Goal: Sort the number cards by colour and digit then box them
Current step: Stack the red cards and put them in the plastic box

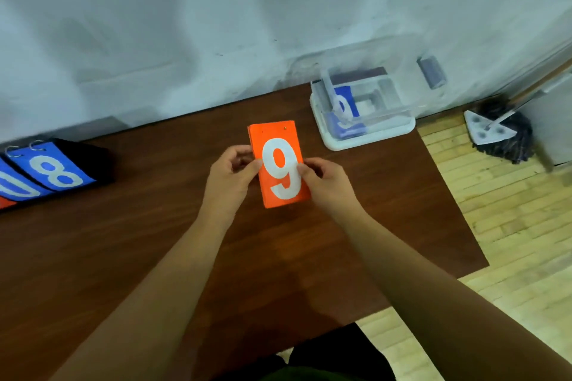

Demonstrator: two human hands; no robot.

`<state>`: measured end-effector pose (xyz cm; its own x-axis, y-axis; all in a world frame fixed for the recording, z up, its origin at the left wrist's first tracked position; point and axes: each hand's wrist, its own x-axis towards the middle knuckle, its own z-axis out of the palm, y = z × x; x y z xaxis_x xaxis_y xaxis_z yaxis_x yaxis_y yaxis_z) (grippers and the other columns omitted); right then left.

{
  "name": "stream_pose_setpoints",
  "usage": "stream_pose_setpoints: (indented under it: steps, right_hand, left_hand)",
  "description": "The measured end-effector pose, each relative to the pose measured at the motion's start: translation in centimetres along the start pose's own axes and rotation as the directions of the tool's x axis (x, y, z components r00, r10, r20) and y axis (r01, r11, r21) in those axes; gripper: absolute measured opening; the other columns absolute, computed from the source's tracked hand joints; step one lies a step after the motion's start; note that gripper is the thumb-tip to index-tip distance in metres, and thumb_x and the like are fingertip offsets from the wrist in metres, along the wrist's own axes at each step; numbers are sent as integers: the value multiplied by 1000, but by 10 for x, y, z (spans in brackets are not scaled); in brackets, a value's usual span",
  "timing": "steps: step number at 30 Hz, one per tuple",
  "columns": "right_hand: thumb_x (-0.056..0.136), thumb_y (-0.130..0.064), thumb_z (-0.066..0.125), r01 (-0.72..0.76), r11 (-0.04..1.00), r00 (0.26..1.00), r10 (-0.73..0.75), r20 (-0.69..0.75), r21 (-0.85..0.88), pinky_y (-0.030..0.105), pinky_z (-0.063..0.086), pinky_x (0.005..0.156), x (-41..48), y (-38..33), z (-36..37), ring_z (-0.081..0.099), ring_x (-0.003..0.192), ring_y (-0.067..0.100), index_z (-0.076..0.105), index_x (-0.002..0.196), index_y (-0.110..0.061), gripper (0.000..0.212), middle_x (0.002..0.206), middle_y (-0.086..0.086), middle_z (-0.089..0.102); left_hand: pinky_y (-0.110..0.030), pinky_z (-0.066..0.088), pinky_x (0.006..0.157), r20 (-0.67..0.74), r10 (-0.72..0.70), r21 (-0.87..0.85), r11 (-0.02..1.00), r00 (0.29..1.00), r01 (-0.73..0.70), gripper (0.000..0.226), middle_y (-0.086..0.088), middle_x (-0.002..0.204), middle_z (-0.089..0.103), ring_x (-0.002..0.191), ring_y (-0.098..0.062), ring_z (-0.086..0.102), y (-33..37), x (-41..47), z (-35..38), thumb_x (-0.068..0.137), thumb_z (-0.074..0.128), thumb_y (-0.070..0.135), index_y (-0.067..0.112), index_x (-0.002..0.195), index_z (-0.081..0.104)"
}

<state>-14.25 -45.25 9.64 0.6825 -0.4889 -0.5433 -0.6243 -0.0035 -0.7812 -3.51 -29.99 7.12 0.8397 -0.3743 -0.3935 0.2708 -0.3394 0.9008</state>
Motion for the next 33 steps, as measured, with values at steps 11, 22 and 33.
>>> stream_pose_setpoints:
  steps: [11,22,33]
  right_hand:
    - [92,-21,66,92,995,993,-89,-77,32,38,58,84,83,-50,-216,69,97,23,65,113,-11,24,113,4,70]
    - [83,-2,67,-32,995,977,10,-213,-100,45,60,76,223,-40,-285,69,84,29,67,91,0,8,101,16,71]
    - [91,-28,66,-93,782,979,-41,-200,-616,26,51,67,274,-11,-257,62,78,20,57,108,-13,23,104,7,65]
  left_hand:
    - [-23,56,80,61,197,161,965,978,-205,25,8,118,68,100,-4,65,117,65,177,93,66,33,28,117,63]
    - [-24,43,72,-75,184,626,773,980,-98,37,-6,112,61,94,-16,60,98,119,211,94,60,20,10,128,51]
    - [-8,34,54,-92,150,594,802,984,-67,37,1,111,60,84,-6,55,79,135,212,98,58,26,13,131,49]
